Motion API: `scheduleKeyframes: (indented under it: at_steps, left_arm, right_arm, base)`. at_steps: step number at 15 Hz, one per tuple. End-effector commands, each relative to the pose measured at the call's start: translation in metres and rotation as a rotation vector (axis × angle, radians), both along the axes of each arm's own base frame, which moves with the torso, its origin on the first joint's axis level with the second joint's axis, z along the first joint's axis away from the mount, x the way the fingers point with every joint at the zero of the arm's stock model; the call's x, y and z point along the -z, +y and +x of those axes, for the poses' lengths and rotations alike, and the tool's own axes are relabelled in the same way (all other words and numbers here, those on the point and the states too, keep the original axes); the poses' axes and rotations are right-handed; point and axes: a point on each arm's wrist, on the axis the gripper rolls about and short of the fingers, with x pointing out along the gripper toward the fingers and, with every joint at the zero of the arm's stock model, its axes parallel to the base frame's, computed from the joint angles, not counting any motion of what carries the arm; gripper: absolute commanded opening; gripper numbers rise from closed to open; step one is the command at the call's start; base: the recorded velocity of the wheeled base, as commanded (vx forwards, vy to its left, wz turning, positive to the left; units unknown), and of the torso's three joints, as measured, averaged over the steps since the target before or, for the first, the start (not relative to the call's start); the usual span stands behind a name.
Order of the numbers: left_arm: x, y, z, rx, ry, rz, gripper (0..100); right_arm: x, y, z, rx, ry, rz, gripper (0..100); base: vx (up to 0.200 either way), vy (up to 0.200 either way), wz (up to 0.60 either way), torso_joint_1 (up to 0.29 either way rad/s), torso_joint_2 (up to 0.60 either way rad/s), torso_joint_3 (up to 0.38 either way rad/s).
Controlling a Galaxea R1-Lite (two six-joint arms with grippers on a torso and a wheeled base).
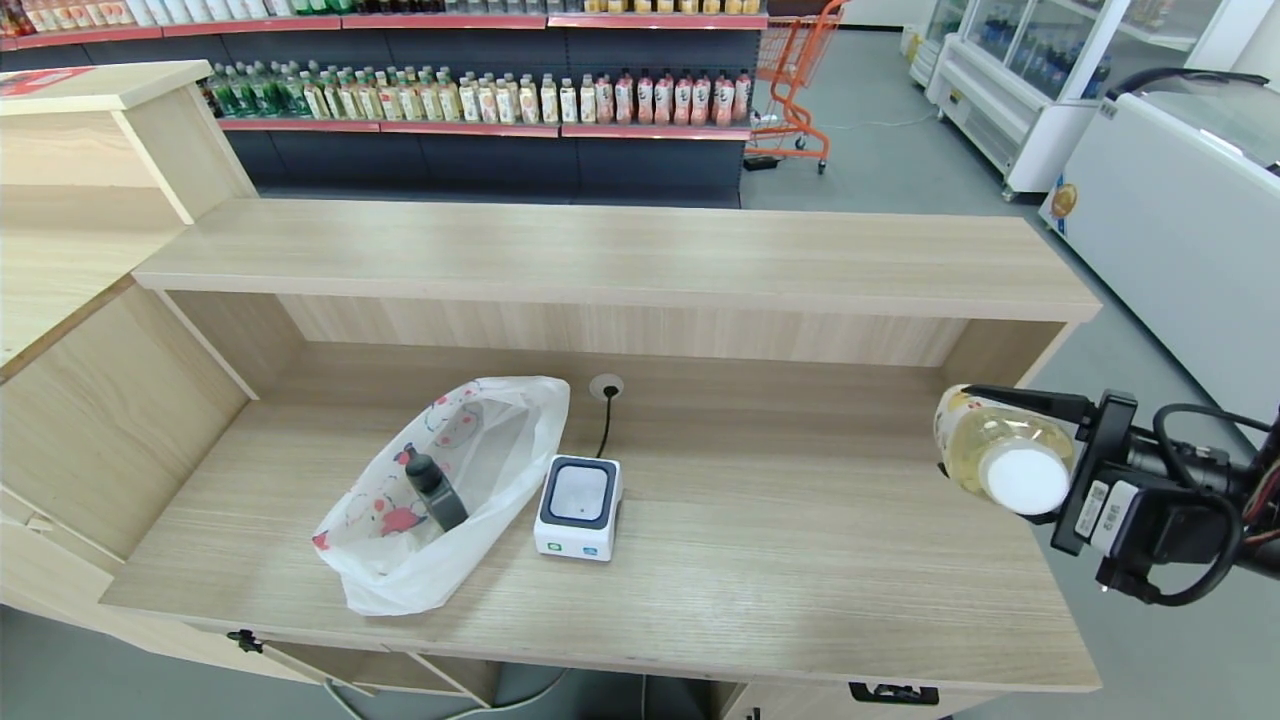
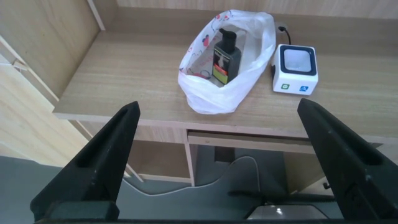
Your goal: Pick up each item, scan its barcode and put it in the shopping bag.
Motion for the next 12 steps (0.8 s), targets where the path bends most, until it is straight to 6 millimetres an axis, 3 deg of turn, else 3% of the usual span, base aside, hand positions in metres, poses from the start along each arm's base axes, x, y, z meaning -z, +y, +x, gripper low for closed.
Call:
scheduleKeyframes:
  at_steps: [1,12]
  left_arm:
    - [0.0,0.0,0.0,0.0,0.0,0.0,100]
    - [0.0,0.0,0.0,0.0,0.0,0.003,100]
  right_arm:
    - [-0.001,-0.0003,-0.0022,0.009,-0.016,-0.006,0]
    - [0.0015,0.0026,-0.0116,-0.002,-0.046,-0.044,0]
  base:
    - [0.0,0.0,0.0,0.0,0.0,0.0]
    - [0.0,0.0,0.0,0.0,0.0,0.0]
